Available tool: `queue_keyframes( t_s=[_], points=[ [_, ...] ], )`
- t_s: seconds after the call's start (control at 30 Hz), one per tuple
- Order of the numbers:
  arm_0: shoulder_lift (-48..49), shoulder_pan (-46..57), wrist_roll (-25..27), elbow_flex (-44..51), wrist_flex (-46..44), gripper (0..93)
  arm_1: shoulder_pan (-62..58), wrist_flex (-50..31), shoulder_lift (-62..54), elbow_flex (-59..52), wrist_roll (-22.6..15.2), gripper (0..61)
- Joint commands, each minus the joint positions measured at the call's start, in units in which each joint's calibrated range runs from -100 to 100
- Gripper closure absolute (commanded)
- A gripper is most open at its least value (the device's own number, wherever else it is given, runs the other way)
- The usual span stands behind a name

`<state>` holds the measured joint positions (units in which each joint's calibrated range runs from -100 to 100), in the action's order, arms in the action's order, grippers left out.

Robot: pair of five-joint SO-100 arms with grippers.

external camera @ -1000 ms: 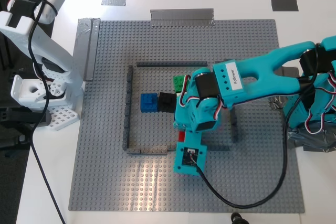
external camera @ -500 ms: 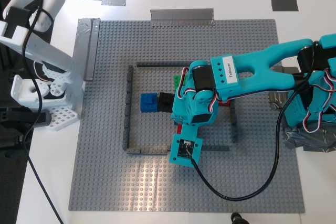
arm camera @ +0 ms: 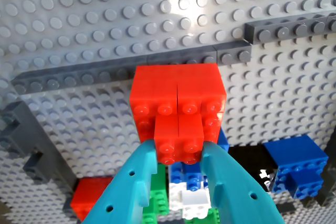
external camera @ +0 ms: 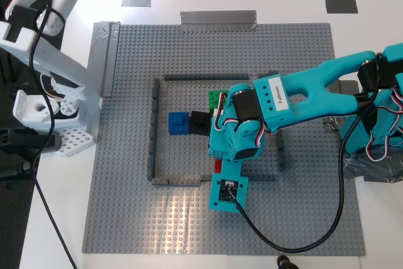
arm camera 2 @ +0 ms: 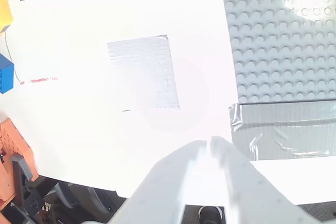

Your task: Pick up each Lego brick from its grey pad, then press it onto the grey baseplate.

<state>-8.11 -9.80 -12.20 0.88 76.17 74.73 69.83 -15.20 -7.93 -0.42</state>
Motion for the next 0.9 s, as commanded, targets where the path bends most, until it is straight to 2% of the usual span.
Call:
queue_keyframes(
  t_s=[0.0, 0.87],
  points=[
    [0.13, 0.26, 0.21, 1.61, -0.26, 92.7, -0.26, 1.37, 0.35, 7.52, -0.24, 61.3],
    [0.05, 2.88, 1.63, 1.61, 0.15, 92.7, -0.48, 1.85, 1.29, 8.70, -0.39, 61.3]
  ],
)
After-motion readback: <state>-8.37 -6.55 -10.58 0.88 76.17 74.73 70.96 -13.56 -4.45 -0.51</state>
